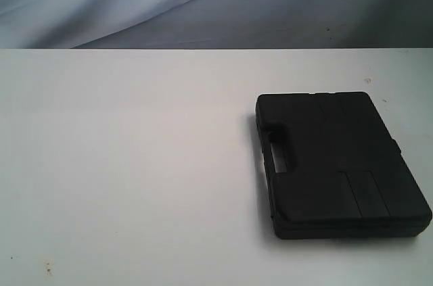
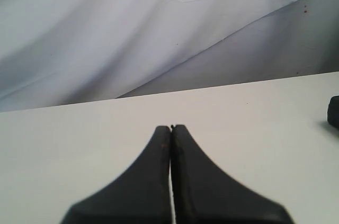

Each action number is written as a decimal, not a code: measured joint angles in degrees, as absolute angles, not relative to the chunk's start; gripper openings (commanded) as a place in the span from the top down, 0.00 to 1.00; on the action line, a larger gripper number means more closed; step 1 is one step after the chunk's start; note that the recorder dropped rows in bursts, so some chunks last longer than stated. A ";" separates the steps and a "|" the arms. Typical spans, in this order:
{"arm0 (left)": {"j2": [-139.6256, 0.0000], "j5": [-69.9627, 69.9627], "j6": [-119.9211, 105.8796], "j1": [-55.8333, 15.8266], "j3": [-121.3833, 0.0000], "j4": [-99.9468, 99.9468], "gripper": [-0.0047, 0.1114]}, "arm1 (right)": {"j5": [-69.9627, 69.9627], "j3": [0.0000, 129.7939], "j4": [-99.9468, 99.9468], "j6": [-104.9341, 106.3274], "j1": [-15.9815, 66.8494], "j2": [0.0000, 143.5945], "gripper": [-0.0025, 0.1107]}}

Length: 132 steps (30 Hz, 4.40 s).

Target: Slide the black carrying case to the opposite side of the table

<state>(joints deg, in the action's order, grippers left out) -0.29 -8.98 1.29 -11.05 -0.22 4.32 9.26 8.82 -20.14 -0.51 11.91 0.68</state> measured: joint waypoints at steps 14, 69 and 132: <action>-0.29 -8.98 1.29 -11.05 -0.22 4.32 0.96 | 20.34 27.33 -31.82 20.26 11.91 26.55 0.98; -0.29 -8.98 1.29 -11.05 -0.22 4.32 0.96 | 52.70 82.86 0.87 -24.56 39.95 104.85 0.98; -0.29 -8.98 1.29 -11.05 -0.22 4.32 0.96 | 50.80 86.26 -6.74 -25.36 35.39 123.86 0.98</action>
<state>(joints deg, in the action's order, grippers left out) -0.29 -8.98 1.29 -11.05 -0.22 4.32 50.80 86.26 -6.74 -25.36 35.39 123.86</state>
